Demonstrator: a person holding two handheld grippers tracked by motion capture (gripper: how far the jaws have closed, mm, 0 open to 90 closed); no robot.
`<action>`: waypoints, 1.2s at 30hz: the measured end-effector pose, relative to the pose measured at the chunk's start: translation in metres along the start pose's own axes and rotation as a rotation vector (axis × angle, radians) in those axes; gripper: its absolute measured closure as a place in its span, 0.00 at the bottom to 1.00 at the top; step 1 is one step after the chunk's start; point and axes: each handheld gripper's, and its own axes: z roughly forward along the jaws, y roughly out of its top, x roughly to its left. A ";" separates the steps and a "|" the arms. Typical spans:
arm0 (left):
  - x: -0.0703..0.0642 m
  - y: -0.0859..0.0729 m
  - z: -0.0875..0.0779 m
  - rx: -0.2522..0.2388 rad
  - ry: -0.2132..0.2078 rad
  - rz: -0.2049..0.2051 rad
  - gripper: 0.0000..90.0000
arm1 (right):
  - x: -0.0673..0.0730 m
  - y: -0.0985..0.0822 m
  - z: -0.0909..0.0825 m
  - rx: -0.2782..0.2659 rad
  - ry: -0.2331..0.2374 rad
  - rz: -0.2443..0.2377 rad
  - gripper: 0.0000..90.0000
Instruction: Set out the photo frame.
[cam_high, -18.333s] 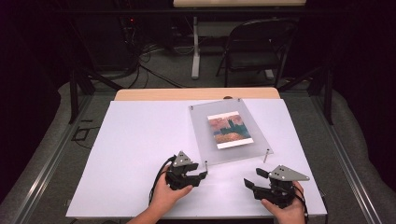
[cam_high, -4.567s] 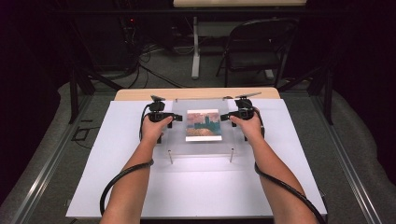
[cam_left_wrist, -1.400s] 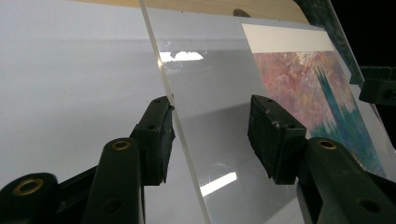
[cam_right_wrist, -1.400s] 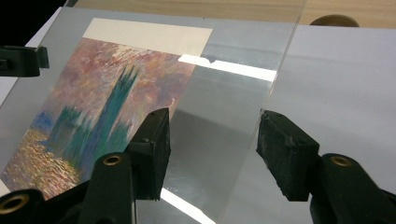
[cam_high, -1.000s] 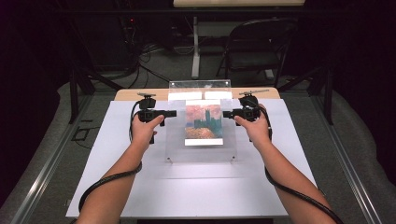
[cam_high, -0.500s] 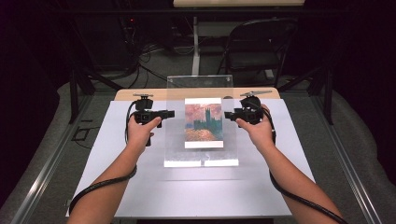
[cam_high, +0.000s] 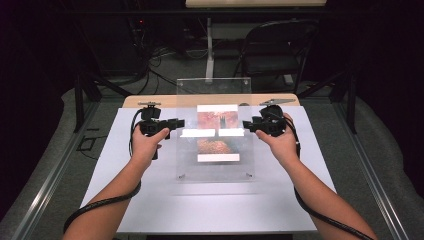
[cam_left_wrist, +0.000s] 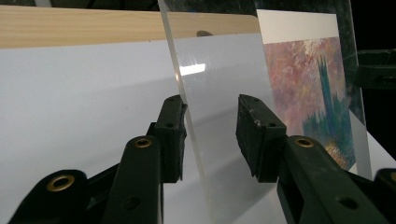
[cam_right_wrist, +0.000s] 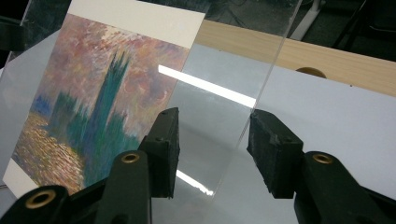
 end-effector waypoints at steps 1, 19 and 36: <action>-0.001 0.000 -0.002 -0.002 0.001 0.006 0.70 | 0.001 0.000 -0.001 0.001 -0.001 -0.004 0.60; -0.020 -0.013 -0.027 -0.044 0.000 0.068 0.74 | 0.017 -0.010 -0.031 -0.055 -0.005 -0.061 0.68; -0.029 -0.025 -0.044 -0.077 -0.025 0.096 0.78 | 0.025 -0.018 -0.050 -0.088 0.007 -0.061 0.75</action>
